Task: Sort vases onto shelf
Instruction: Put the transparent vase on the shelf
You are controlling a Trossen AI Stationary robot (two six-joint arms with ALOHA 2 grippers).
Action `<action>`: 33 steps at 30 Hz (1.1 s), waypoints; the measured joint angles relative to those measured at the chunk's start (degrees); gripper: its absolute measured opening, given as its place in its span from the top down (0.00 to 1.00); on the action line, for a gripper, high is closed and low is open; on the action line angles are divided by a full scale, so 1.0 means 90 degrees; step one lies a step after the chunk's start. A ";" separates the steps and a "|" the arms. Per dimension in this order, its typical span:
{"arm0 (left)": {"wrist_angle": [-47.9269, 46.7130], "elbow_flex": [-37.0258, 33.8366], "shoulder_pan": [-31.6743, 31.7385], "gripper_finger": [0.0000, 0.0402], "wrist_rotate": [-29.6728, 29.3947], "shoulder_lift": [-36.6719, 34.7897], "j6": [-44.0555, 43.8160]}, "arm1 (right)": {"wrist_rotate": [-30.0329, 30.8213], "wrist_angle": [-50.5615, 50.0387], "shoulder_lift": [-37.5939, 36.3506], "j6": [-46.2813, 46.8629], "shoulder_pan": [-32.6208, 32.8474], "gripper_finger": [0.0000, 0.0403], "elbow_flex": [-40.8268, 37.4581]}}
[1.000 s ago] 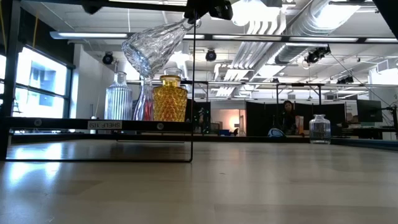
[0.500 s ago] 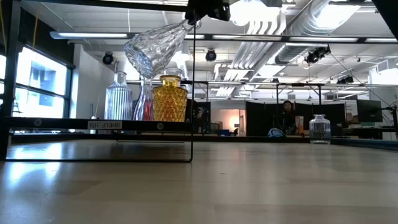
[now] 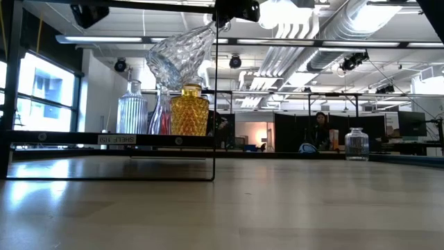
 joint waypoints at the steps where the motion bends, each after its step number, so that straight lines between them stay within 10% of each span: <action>1: 0.0196 0.0005 0.0090 1.00 0.0173 0.0069 -0.0034 | 0.0000 0.0000 -0.0002 -0.0035 0.0020 1.00 0.0000; 33: 0.0345 0.0005 0.1702 1.00 0.2316 0.1003 -0.0633 | 0.0397 -0.0032 0.0454 -0.0066 0.0258 1.00 0.0005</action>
